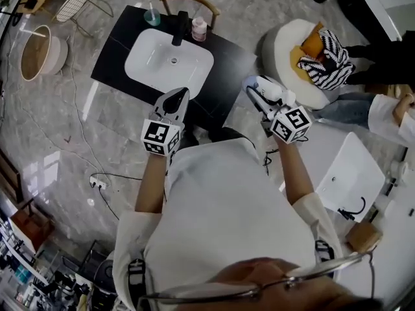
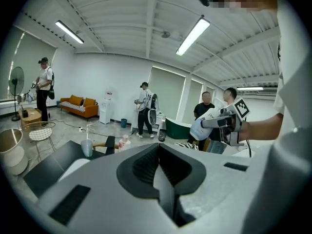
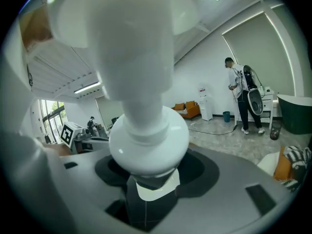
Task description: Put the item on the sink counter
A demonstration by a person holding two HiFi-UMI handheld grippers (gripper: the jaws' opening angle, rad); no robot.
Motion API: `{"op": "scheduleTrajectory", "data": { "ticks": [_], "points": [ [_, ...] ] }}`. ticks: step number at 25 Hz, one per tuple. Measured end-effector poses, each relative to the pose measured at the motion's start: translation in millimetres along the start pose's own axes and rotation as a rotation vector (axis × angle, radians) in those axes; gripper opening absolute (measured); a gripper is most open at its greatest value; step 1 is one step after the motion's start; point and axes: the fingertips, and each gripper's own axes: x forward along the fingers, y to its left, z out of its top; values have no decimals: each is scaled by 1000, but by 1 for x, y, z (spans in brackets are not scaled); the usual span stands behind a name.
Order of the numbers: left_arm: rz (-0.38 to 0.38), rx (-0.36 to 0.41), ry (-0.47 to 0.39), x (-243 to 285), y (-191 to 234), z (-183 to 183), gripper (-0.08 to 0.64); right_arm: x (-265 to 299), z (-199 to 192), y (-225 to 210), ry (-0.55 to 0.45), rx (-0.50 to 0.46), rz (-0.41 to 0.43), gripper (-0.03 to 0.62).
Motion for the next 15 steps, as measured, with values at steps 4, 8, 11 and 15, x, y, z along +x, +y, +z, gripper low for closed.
{"op": "scheduleTrajectory", "data": {
  "ticks": [4, 8, 11, 15],
  "points": [
    [62, -24, 15, 4, 0, -9, 5, 19, -7, -15, 46, -23, 50, 256],
    [107, -43, 25, 10, 3, -14, 5, 41, -15, -29, 86, -52, 93, 256],
    [135, -52, 36, 17, 8, -18, 5, 60, -21, -41, 115, -70, 121, 256],
    [169, -66, 60, 28, 13, -23, 5, 89, -35, -62, 161, -68, 146, 256]
  ]
}}
